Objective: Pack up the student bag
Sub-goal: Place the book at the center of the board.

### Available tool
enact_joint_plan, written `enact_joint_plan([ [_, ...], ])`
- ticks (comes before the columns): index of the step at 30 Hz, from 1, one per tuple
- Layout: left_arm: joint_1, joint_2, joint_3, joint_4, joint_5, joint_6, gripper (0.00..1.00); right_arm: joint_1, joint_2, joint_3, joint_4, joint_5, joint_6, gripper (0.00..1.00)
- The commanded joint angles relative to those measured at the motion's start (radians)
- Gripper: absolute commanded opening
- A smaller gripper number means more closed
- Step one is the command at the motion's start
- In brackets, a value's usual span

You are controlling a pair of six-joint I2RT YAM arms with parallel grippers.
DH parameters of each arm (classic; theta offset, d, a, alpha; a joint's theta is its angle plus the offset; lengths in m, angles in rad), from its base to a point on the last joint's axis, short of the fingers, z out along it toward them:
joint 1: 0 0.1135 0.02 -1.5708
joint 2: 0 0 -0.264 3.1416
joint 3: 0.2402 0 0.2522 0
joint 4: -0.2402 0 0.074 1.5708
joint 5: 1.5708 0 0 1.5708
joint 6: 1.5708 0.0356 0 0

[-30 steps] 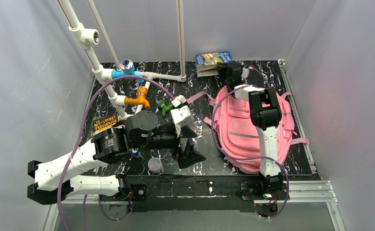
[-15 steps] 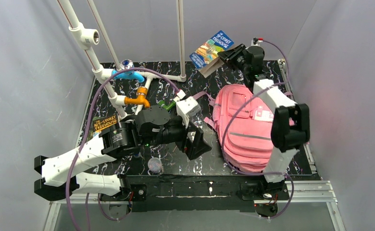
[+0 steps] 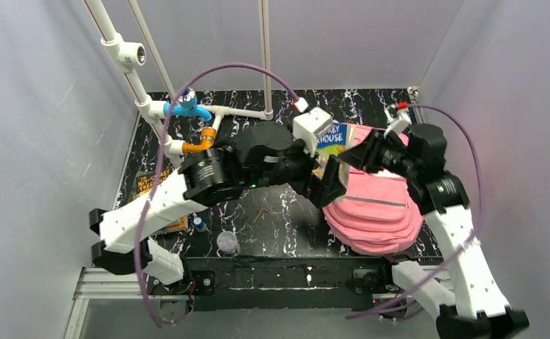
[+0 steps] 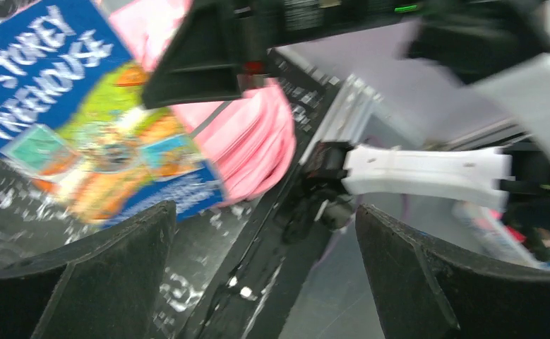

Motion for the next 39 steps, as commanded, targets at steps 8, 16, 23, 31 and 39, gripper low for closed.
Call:
enact_joint_plan([
  [8,0.223,-0.132,-0.378,0.142,0.102,-0.018,0.98,-0.002,-0.277,-0.187,-0.012,-0.018,0.250,0.01],
  [16,0.278,-0.187,-0.684,0.300,0.120,-0.201,0.98,-0.002,-0.095,-0.310,0.136,0.087,0.248,0.01],
  [23,0.288,-0.097,-0.860,0.545,0.189,-0.369,0.98,-0.002,-0.085,-0.382,0.058,0.231,0.164,0.01],
  [31,0.351,0.109,-0.845,0.721,0.317,-0.404,0.98,-0.002,-0.096,-0.427,0.025,0.243,0.069,0.01],
  [39,0.354,0.256,-0.833,0.729,0.319,-0.378,0.95,-0.002,-0.084,-0.413,-0.059,0.257,-0.025,0.28],
])
